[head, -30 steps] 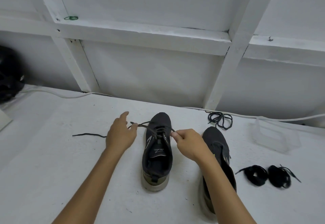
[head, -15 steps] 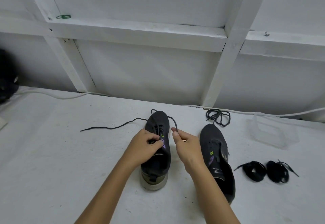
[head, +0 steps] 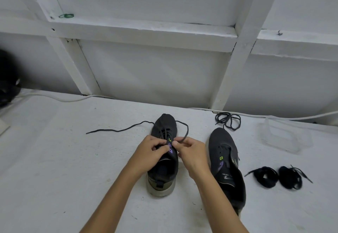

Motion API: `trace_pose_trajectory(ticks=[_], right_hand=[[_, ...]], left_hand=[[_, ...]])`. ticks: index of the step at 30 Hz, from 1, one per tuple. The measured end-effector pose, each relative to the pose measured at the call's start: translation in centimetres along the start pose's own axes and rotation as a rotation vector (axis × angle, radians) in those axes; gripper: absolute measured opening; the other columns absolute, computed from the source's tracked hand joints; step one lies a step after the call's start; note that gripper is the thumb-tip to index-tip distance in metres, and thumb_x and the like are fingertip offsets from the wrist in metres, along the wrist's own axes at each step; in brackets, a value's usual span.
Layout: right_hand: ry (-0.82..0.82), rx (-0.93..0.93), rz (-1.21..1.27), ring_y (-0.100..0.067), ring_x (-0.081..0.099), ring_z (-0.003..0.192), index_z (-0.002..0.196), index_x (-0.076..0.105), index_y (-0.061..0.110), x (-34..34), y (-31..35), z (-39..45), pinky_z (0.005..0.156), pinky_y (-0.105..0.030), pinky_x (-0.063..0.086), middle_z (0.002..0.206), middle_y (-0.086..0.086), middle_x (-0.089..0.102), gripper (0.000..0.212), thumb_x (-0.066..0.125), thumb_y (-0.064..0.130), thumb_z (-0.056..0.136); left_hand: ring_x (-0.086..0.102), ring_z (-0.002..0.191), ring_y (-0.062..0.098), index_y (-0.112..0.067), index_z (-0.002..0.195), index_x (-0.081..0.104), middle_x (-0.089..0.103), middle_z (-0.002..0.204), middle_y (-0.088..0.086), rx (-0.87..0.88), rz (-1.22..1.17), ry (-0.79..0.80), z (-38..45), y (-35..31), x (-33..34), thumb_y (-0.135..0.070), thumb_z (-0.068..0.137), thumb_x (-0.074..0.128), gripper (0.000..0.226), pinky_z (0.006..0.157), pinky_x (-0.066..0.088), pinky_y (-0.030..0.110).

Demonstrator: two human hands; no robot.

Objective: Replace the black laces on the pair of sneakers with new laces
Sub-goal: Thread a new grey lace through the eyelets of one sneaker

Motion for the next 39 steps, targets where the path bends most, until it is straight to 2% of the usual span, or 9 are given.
trace_pose_trajectory(ticks=[4,7,10,16,21,26,33,36,39], right_hand=[[-0.028,-0.122,-0.247,-0.009,0.069,0.075,0.082,0.077,0.024,-0.2,0.7,0.3,0.073,-0.028,0.056,0.076,0.008,0.075,0.012,0.074,0.016,0.090],[-0.011,-0.198,-0.388,0.002,0.062,0.070,0.079,0.073,0.023,-0.3,1.3,0.3,0.063,-0.010,0.042,0.074,0.013,0.071,0.016,0.071,0.013,0.092],[0.014,-0.266,-0.472,0.007,0.059,0.064,0.078,0.073,0.021,-0.1,2.1,0.1,0.059,-0.004,0.040,0.068,0.017,0.065,0.019,0.068,0.008,0.091],[0.059,-0.351,-0.664,-0.012,0.058,0.074,0.086,0.074,0.010,0.6,3.2,0.3,0.059,-0.004,0.036,0.084,-0.001,0.073,0.015,0.063,0.001,0.091],[0.084,-0.355,-0.675,-0.014,0.058,0.075,0.083,0.073,0.011,0.5,3.3,0.2,0.059,-0.004,0.036,0.079,0.001,0.068,0.016,0.063,0.000,0.090],[0.096,-0.330,-0.670,-0.013,0.059,0.076,0.087,0.076,0.008,0.7,3.2,0.3,0.060,-0.002,0.037,0.077,0.003,0.066,0.013,0.065,0.001,0.091],[0.121,-0.326,-0.703,-0.012,0.056,0.073,0.088,0.075,0.005,0.7,4.1,0.2,0.058,0.000,0.037,0.082,-0.001,0.068,0.011,0.066,0.001,0.091],[0.144,-0.294,-0.718,-0.012,0.058,0.076,0.091,0.076,0.007,1.1,4.0,0.4,0.056,-0.001,0.037,0.089,-0.001,0.073,0.009,0.067,0.007,0.091],[0.194,-0.187,-0.529,-0.008,0.065,0.083,0.098,0.076,0.019,1.0,3.3,0.4,0.064,-0.009,0.044,0.093,0.008,0.073,0.014,0.062,0.019,0.098]], left_hand=[[0.056,0.101,0.004,-0.032,0.109,0.071,0.054,0.111,-0.015,0.001,-0.006,-0.001,-0.1,0.0,0.0,-0.037,0.090,0.068,0.020,0.084,0.042,0.016],[0.056,0.101,0.004,-0.033,0.109,0.070,0.054,0.111,-0.015,0.001,-0.001,-0.001,-0.1,0.0,-0.1,-0.038,0.090,0.068,0.019,0.082,0.041,0.015],[0.056,0.099,0.004,-0.033,0.109,0.070,0.053,0.111,-0.015,0.006,0.017,-0.001,-0.1,-0.2,-0.1,-0.039,0.091,0.067,0.019,0.079,0.040,0.013],[0.057,0.101,0.002,-0.036,0.107,0.069,0.054,0.112,-0.015,0.017,0.017,0.007,-0.2,-0.4,-0.1,-0.039,0.093,0.063,0.015,0.081,0.040,0.013],[0.057,0.101,0.002,-0.040,0.103,0.068,0.054,0.112,-0.015,0.020,0.003,0.011,-0.2,-0.5,-0.1,-0.037,0.094,0.063,0.010,0.081,0.040,0.012],[0.055,0.103,-0.001,-0.033,0.110,0.069,0.053,0.112,-0.014,0.024,0.016,0.024,-0.3,-0.7,-0.1,-0.028,0.099,0.056,0.017,0.079,0.039,0.011],[0.056,0.096,0.000,-0.028,0.119,0.071,0.054,0.108,-0.014,0.131,0.173,0.010,-0.2,-1.3,-0.1,-0.023,0.095,0.061,0.027,0.079,0.040,0.008],[0.057,0.089,-0.002,-0.028,0.112,0.074,0.057,0.103,-0.015,0.141,0.189,-0.049,-0.2,-1.2,-0.3,-0.026,0.092,0.066,0.021,0.073,0.040,0.005],[0.059,0.084,-0.002,-0.029,0.096,0.077,0.061,0.096,-0.014,0.129,0.162,-0.138,-0.5,-1.2,-0.5,-0.027,0.089,0.071,0.009,0.069,0.041,0.004]])
Point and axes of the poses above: each hand's wrist, its own z-axis towards the middle knuckle, its own x-axis out of the palm, y = z × x, the point moved 6 cm from there along z, towards the middle knuckle
